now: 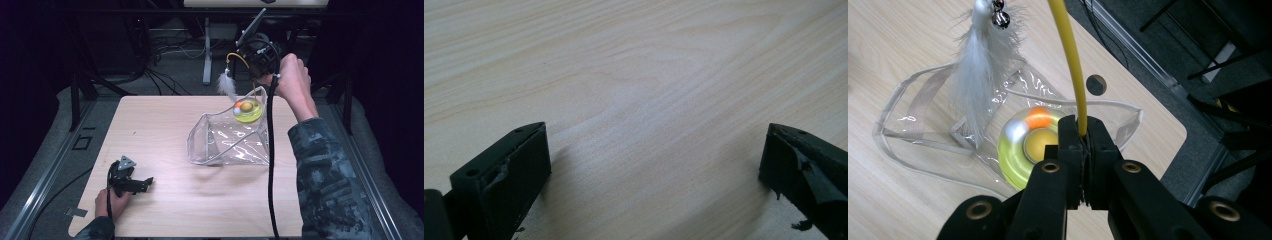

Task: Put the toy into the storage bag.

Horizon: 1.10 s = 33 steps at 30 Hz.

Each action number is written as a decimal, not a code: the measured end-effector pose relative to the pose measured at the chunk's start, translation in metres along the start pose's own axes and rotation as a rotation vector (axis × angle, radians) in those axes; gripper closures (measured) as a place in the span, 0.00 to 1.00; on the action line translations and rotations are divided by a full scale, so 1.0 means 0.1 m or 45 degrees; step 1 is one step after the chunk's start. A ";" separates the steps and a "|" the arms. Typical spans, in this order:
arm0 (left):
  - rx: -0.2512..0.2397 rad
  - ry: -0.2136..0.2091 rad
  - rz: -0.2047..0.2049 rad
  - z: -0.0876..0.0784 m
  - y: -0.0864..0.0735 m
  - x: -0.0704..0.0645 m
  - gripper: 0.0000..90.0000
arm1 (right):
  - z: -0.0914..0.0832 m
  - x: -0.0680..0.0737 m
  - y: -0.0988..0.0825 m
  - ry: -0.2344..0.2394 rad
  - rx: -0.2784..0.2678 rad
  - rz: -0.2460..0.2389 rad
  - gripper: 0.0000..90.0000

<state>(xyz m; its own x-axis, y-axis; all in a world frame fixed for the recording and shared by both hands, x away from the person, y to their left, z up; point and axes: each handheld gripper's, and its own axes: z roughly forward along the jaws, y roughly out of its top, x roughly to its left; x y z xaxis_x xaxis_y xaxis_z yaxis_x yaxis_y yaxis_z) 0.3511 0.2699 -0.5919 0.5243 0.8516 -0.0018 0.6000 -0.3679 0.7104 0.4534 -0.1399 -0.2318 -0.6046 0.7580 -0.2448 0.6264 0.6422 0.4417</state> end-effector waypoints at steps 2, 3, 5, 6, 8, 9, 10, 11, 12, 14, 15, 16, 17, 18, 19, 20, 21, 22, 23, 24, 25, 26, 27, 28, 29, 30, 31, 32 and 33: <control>0.000 0.000 0.001 0.00 0.00 0.00 0.00 | 0.04 0.01 0.00 0.005 -0.007 0.006 0.98; 0.000 0.000 0.000 0.00 0.00 0.00 0.00 | 0.05 0.01 0.00 0.008 -0.001 0.006 0.98; 0.000 0.000 0.001 0.00 0.00 0.00 0.00 | 0.10 0.02 0.00 0.017 0.001 0.012 0.98; 0.000 0.000 0.000 0.00 0.00 0.00 0.00 | 0.12 0.02 0.00 0.019 0.009 0.009 0.98; 0.000 0.000 0.000 0.00 0.00 0.00 0.00 | 0.17 0.03 -0.01 0.028 0.016 0.014 0.98; 0.000 0.000 0.000 0.00 0.00 0.00 0.00 | 0.19 0.03 -0.01 0.029 0.020 0.014 0.98; 0.000 0.000 0.001 0.00 0.00 0.00 0.00 | 0.23 0.03 -0.02 0.041 0.012 0.023 0.98; 0.000 0.000 0.000 0.00 0.00 0.00 0.00 | 0.24 0.03 -0.02 0.044 0.024 0.021 0.98; 0.000 0.000 0.000 0.00 0.00 0.00 0.00 | 0.28 0.03 -0.03 0.048 0.018 0.026 0.98; 0.000 0.000 0.000 0.00 0.00 0.00 0.00 | 0.30 0.04 -0.03 0.053 0.033 0.022 0.98; 0.000 0.000 0.001 0.00 0.00 0.00 0.00 | 0.33 0.04 -0.04 0.057 0.034 0.022 0.98; 0.000 0.000 0.000 0.00 0.00 0.00 0.00 | 0.35 0.05 -0.05 0.061 0.033 0.027 0.98; 0.006 -0.003 0.002 0.00 0.00 0.00 0.00 | 0.36 0.05 -0.06 0.061 0.042 0.021 0.98; 0.000 0.000 0.000 0.00 0.00 0.00 0.00 | 0.39 0.05 -0.08 0.067 0.033 0.027 0.98; 0.000 0.000 0.000 0.00 0.00 0.00 0.00 | 0.41 0.06 -0.09 0.072 0.031 0.022 0.98; 0.000 0.000 0.000 0.00 0.00 0.00 0.00 | 0.43 0.06 -0.11 0.077 0.033 0.021 0.98; 0.000 0.000 0.001 0.00 0.00 0.00 0.00 | 0.45 0.07 -0.12 0.081 0.045 0.019 0.98; -0.001 0.000 0.001 0.00 0.00 0.00 0.00 | 0.48 0.07 -0.14 0.079 0.055 0.012 0.98; -0.001 0.000 0.000 0.00 0.00 0.00 0.00 | 0.51 0.08 -0.16 0.087 0.050 0.018 0.98; 0.000 0.000 0.000 0.00 0.00 0.00 0.00 | 0.54 0.08 -0.18 0.090 0.049 0.017 0.98; 0.000 0.000 0.000 0.00 0.00 0.00 0.00 | 0.56 0.07 -0.20 0.094 0.058 0.018 0.98; 0.000 0.000 0.001 0.00 0.00 0.00 0.00 | 0.60 0.07 -0.23 0.105 0.069 0.027 0.98; 0.006 -0.003 0.002 0.00 0.00 0.00 0.00 | 0.63 0.07 -0.25 0.117 0.069 0.036 0.98; 0.000 0.000 0.001 0.00 0.00 0.00 0.00 | 0.66 0.06 -0.27 0.122 0.080 0.036 0.98; 0.006 -0.003 0.002 0.00 0.00 0.00 0.00 | 0.68 0.07 -0.28 0.128 0.079 0.043 0.98; 0.000 0.000 0.001 0.00 0.00 0.00 0.00 | 0.72 0.06 -0.31 0.134 0.086 0.047 0.98; 0.009 -0.004 0.003 -0.01 0.00 0.00 0.00 | 0.74 0.06 -0.33 0.138 0.097 0.050 0.98; 0.006 -0.003 0.002 0.00 0.00 0.00 0.00 | 0.77 0.06 -0.35 0.145 0.097 0.051 0.98; 0.000 0.000 0.001 0.00 0.00 0.00 0.00 | 0.78 0.06 -0.37 0.149 0.105 0.053 0.98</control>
<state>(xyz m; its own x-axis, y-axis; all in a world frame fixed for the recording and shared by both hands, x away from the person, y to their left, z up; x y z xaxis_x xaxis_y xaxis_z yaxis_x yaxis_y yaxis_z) 0.3511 0.2699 -0.5919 0.5244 0.8515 -0.0011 0.5996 -0.3684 0.7105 0.4657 -0.1502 -0.3170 -0.6275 0.7688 -0.1235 0.6876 0.6215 0.3755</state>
